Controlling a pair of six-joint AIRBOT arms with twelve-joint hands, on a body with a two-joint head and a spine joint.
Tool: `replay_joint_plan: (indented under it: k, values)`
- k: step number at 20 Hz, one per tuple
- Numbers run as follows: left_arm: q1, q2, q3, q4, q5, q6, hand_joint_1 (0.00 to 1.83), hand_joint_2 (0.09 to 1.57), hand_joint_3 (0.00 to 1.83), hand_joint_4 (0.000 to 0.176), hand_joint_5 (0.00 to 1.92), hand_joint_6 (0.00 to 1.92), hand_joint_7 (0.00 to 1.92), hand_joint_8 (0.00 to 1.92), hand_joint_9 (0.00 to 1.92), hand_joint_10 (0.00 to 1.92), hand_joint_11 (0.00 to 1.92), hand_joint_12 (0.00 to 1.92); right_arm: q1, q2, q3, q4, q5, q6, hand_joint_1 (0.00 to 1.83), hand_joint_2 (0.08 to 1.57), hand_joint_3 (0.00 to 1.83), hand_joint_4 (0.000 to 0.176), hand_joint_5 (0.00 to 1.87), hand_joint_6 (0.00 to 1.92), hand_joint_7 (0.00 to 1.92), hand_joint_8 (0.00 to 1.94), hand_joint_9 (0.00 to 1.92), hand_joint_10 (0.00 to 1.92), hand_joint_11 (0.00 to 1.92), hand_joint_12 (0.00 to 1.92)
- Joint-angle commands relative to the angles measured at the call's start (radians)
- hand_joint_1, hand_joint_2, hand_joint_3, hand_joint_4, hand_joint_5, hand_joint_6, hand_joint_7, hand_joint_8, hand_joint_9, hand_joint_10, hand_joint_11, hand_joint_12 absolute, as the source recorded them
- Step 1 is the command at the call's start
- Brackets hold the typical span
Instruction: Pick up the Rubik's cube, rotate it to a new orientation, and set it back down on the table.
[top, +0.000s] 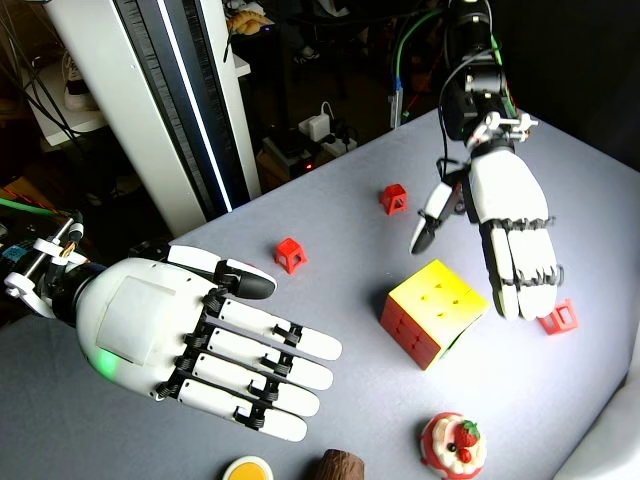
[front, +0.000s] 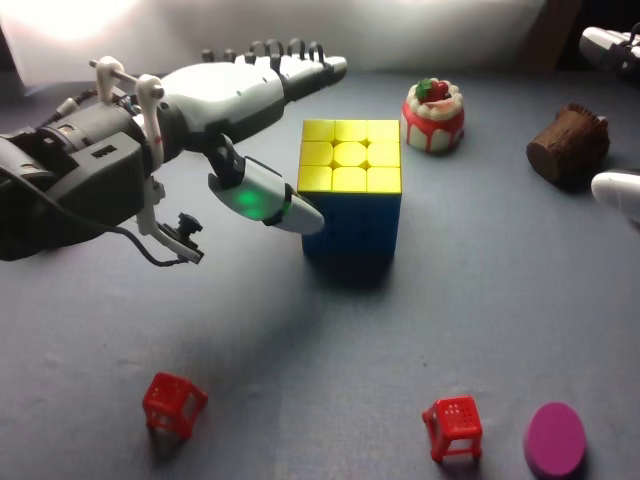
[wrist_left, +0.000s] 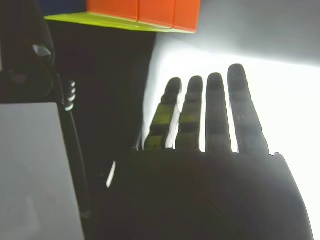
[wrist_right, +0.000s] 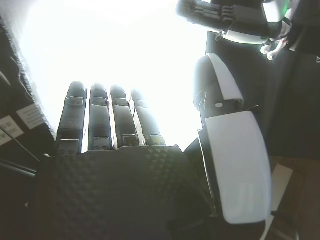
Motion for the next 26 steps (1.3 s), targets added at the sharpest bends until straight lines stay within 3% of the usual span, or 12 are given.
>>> replay_joint_plan:
  k: [1,4,6,10,12,14,16,17,20,21,23,26]
  values:
    - [-0.017,-0.008,0.006,-0.009,-0.088,-0.002,0.77,0.9,0.0,0.049,0.0,0.0,0.0,0.0,0.0,0.0,0.0,0.28,0.004,0.002,0.002,0.013,0.123,0.006,0.7,1.25,0.02,0.0,0.0,0.0,0.0,0.0,0.0,0.0,0.0,0.0]
    - [-0.021,-0.031,0.027,-0.024,-0.065,0.002,0.77,0.87,0.0,0.038,0.0,0.0,0.0,0.0,0.0,0.0,0.0,0.53,-0.001,-0.002,0.003,0.019,0.126,0.006,0.65,1.23,0.01,0.0,0.0,0.0,0.0,0.0,0.0,0.0,0.0,0.0]
    - [-0.025,-0.044,0.038,-0.029,-0.054,0.007,0.81,0.89,0.0,0.034,0.0,0.0,0.0,0.0,0.0,0.0,0.0,0.03,-0.004,-0.003,0.003,0.02,0.126,0.006,0.65,1.23,0.0,0.0,0.0,0.0,0.0,0.0,0.0,0.0,0.0,0.0]
    - [-0.028,-0.061,0.052,-0.045,-0.034,0.019,0.83,0.86,0.0,0.0,0.0,0.0,0.0,0.0,0.0,0.0,0.04,0.02,-0.006,-0.004,0.003,0.02,0.126,0.006,0.67,1.22,0.0,0.0,0.0,0.0,0.0,0.0,0.0,0.0,0.0,0.0]
    - [-0.026,-0.069,0.061,-0.05,-0.025,0.02,0.8,0.9,0.0,0.0,0.06,0.01,0.14,0.03,0.01,0.36,0.0,1.39,-0.006,-0.005,0.003,0.02,0.126,0.006,0.66,1.22,0.0,0.0,0.0,0.0,0.0,0.0,0.0,0.0,0.0,0.0]
    - [-0.024,-0.071,0.061,-0.05,-0.025,0.025,0.86,0.95,0.0,0.0,0.25,0.03,0.29,0.63,0.11,1.29,0.11,1.88,-0.007,-0.005,0.002,0.021,0.126,0.006,0.65,1.22,0.0,0.0,0.0,0.0,0.0,0.0,0.0,0.0,0.0,0.0]
    - [-0.024,-0.069,0.057,-0.05,-0.033,0.028,0.97,1.01,0.0,0.0,0.54,0.38,0.35,1.3,0.31,1.68,0.39,1.92,-0.007,-0.005,0.002,0.021,0.127,0.006,0.65,1.22,0.0,0.0,0.0,0.0,0.0,0.0,0.0,0.0,0.0,0.0]
    - [-0.023,-0.065,0.051,-0.048,-0.042,0.028,1.06,1.13,0.03,0.0,0.79,1.04,0.43,1.68,0.45,1.87,0.59,1.92,-0.007,-0.005,0.002,0.021,0.127,0.006,0.62,1.22,0.0,0.0,0.0,0.0,0.0,0.0,0.0,0.0,0.0,0.0]
    - [-0.023,-0.046,0.03,-0.044,-0.085,0.028,1.16,1.16,0.03,0.0,0.77,1.83,0.81,1.92,0.86,1.92,1.0,1.92,-0.007,-0.006,0.0,0.018,0.131,0.006,0.59,1.24,0.01,0.0,0.0,0.0,0.0,0.0,0.0,0.0,0.0,0.0]
    - [-0.022,-0.039,0.023,-0.044,-0.102,0.028,1.06,1.01,0.74,0.0,0.63,1.76,0.64,1.92,0.72,1.92,0.88,1.92,-0.007,-0.007,0.0,0.015,0.135,0.006,0.57,1.27,0.02,0.0,0.0,0.0,0.0,0.0,0.0,0.0,0.0,0.0]
    - [-0.018,-0.027,0.008,-0.044,-0.138,0.028,1.16,1.02,0.43,0.0,0.73,1.89,0.75,1.92,0.78,1.92,0.89,1.92,-0.008,-0.01,0.002,0.004,0.143,0.006,0.56,1.31,0.03,0.0,0.0,0.0,0.0,0.0,0.0,0.0,0.03,0.02]
    - [-0.012,-0.006,-0.02,-0.03,-0.192,0.025,1.27,0.88,0.89,0.0,0.81,1.92,0.71,1.81,0.89,1.92,0.95,1.92,-0.017,-0.024,0.017,-0.021,0.172,0.006,0.4,1.47,0.0,0.0,0.0,0.0,0.0,0.0,0.0,0.0,0.0,0.48]
